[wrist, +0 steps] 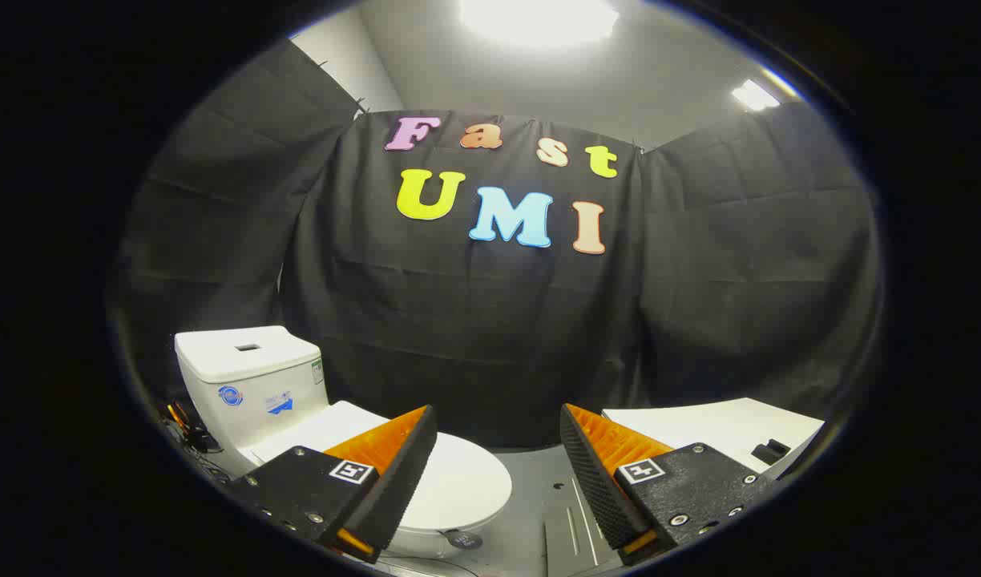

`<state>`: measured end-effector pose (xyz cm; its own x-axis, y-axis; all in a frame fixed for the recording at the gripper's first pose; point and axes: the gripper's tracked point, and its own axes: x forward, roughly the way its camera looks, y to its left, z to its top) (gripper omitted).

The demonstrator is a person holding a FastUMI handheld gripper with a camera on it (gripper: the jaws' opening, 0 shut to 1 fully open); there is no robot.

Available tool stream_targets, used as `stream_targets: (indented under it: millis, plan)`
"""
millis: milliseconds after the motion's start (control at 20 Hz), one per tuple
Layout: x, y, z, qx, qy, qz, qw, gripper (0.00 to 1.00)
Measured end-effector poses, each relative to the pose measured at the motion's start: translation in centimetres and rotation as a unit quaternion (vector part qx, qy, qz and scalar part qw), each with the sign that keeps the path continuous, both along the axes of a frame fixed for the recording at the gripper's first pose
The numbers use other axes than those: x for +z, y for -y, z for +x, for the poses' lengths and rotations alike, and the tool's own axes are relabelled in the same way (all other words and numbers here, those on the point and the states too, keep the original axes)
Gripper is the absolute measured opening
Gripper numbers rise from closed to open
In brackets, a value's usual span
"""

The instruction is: Open the toilet lid.

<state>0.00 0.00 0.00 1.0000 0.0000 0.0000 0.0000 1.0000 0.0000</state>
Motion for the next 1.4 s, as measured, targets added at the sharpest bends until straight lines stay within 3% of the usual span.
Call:
stream_targets:
  millis: [1400]
  plan:
    - [0.7,1.0,-0.4,-0.007,0.015,0.043,0.999,0.95]
